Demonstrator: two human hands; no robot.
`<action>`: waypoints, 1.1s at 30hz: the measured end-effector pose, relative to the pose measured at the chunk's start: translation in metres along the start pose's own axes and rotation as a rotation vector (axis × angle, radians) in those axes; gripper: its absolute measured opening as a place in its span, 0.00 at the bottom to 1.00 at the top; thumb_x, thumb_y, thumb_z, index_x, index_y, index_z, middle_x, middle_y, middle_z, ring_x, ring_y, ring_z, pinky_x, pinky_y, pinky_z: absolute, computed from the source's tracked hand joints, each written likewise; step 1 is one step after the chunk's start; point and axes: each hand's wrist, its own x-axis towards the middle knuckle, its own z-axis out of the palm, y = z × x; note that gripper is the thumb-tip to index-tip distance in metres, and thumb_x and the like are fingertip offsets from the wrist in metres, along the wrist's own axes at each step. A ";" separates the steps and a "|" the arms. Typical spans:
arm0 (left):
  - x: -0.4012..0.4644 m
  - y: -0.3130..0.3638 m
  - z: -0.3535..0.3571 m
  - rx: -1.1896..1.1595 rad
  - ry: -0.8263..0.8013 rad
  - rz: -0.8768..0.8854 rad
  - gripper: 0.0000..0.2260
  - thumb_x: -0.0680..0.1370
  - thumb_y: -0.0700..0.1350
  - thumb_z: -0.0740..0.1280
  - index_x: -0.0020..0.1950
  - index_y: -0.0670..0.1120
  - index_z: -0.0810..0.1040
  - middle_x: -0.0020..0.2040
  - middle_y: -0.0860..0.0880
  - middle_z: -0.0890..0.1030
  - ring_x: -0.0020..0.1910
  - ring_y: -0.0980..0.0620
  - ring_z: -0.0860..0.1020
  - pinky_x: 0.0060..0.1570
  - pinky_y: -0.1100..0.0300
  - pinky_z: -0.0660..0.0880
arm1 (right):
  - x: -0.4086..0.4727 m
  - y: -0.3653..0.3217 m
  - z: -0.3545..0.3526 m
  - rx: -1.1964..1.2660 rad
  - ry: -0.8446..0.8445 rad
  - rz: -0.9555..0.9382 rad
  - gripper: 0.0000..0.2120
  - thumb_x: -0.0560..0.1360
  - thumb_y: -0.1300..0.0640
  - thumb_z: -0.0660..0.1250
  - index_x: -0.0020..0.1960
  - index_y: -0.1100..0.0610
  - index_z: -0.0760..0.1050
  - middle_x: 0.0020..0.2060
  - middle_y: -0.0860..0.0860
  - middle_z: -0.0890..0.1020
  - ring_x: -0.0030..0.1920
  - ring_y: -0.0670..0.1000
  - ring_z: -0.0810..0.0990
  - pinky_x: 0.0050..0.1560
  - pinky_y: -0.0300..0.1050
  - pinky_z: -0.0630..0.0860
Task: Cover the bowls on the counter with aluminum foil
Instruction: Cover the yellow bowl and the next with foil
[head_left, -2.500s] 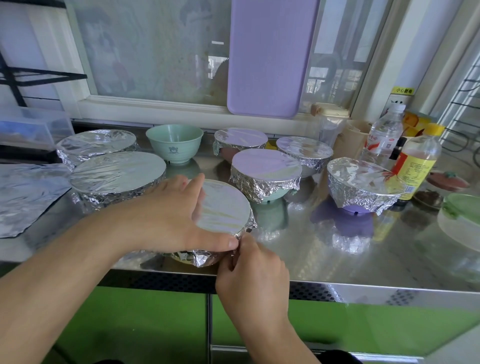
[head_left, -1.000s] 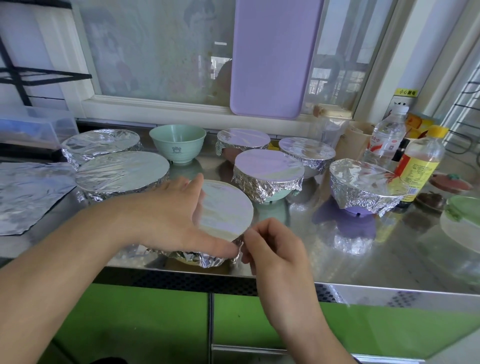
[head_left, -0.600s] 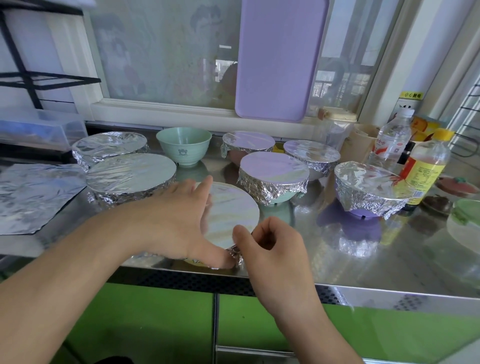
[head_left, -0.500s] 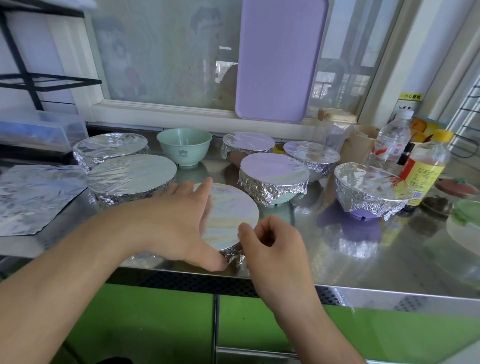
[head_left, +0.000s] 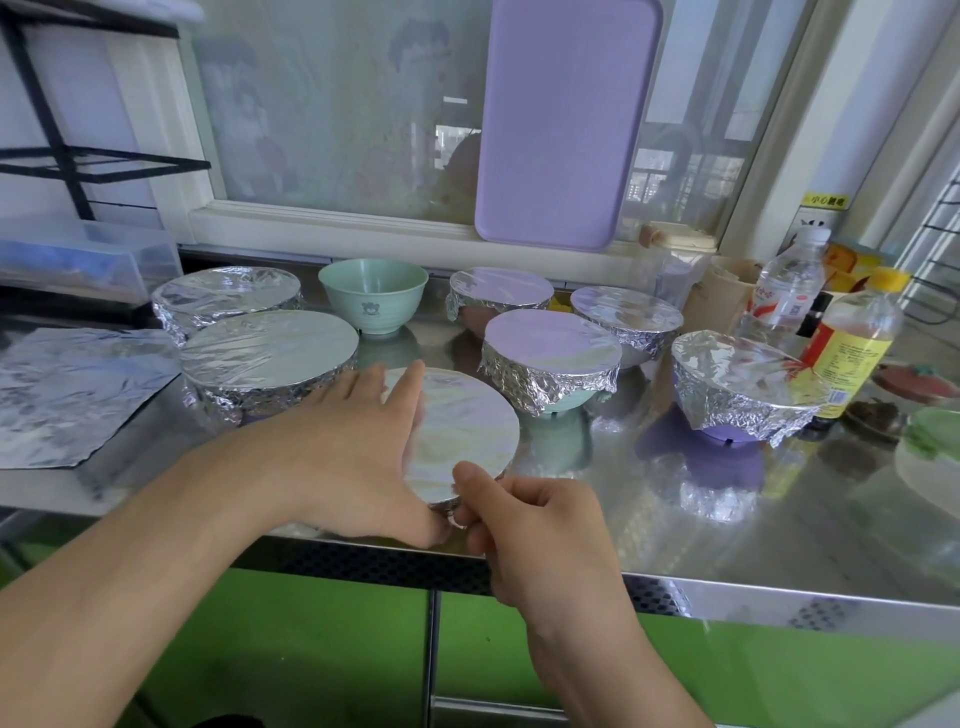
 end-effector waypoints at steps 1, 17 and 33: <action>-0.001 0.001 -0.001 -0.003 -0.012 -0.001 0.68 0.57 0.78 0.67 0.81 0.55 0.28 0.84 0.52 0.44 0.84 0.48 0.42 0.81 0.48 0.53 | 0.001 0.001 0.000 0.016 -0.012 0.012 0.20 0.79 0.49 0.74 0.31 0.57 0.82 0.24 0.51 0.76 0.22 0.46 0.67 0.25 0.34 0.62; -0.011 -0.005 0.002 -0.212 0.085 0.035 0.68 0.62 0.74 0.75 0.84 0.50 0.33 0.83 0.58 0.45 0.82 0.58 0.45 0.78 0.61 0.54 | 0.007 0.006 -0.005 0.130 -0.051 0.074 0.17 0.78 0.51 0.73 0.34 0.58 0.82 0.29 0.55 0.75 0.20 0.47 0.62 0.24 0.36 0.56; -0.018 -0.038 0.043 -0.900 0.248 0.037 0.72 0.50 0.69 0.84 0.82 0.68 0.39 0.80 0.61 0.61 0.75 0.72 0.60 0.72 0.68 0.58 | 0.011 0.005 -0.011 0.052 -0.102 0.013 0.20 0.83 0.51 0.69 0.37 0.63 0.81 0.29 0.59 0.77 0.23 0.53 0.66 0.25 0.42 0.64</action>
